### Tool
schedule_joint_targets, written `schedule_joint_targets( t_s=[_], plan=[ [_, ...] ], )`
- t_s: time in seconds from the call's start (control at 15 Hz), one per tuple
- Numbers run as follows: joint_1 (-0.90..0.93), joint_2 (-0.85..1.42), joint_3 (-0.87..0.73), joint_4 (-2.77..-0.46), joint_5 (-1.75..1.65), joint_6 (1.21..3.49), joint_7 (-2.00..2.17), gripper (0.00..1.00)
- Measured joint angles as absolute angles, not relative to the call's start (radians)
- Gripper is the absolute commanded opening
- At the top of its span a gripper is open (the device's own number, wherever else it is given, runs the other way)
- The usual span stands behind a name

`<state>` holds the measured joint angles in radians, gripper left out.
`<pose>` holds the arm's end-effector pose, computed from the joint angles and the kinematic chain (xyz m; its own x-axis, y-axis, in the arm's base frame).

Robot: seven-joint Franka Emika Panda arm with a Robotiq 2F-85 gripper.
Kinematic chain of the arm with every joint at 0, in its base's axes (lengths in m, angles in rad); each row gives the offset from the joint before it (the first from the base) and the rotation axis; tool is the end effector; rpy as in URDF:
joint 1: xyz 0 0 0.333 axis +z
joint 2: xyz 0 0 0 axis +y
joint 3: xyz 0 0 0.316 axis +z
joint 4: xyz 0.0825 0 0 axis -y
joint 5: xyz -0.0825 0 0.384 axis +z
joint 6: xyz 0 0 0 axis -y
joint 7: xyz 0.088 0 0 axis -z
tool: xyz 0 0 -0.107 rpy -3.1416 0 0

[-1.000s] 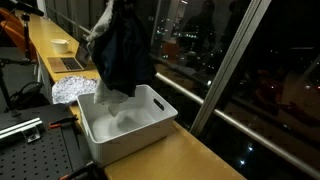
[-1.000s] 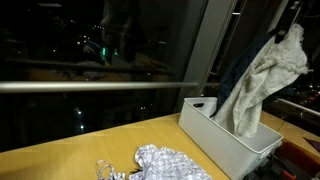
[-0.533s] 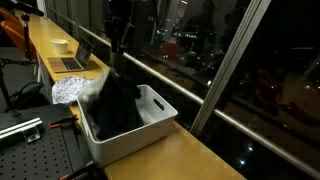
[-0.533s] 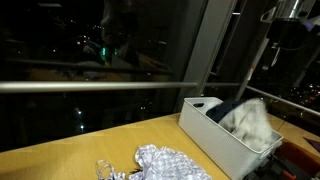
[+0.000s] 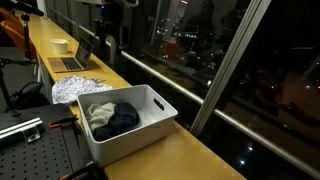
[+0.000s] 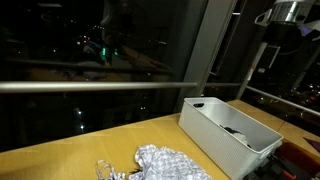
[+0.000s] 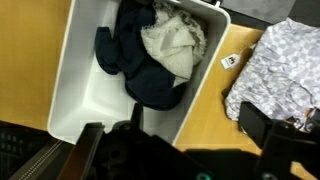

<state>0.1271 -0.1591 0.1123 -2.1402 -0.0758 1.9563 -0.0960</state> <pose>0.4884 0.1159 0.4712 0.9347 0.3536 -0.0355 0.3554 -0.9309 0.0841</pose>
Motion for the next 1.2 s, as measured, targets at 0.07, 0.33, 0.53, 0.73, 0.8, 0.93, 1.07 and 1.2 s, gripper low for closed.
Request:
schedule_joint_targets(
  t_s=[0.07,0.33,0.53,0.73,0.8,0.93,1.07,1.2],
  plan=[
    [0.144,-0.154,0.130,-2.139,-0.066,1.970,-0.091,1.00],
    [0.217,-0.099,0.203,-2.119,-0.026,2.056,-0.068,1.00],
    [0.262,-0.008,0.255,-2.081,-0.025,2.121,-0.042,1.00],
    [0.300,0.115,0.289,-2.026,-0.027,2.167,-0.023,1.00],
    [0.312,0.158,0.294,-2.005,-0.028,2.178,-0.019,1.00],
    [0.333,0.236,0.297,-1.962,-0.030,2.183,-0.016,1.00],
    [0.350,0.304,0.297,-1.923,-0.036,2.183,-0.011,1.00],
    [0.364,0.354,0.297,-1.894,-0.048,2.178,-0.001,1.00]
  ],
)
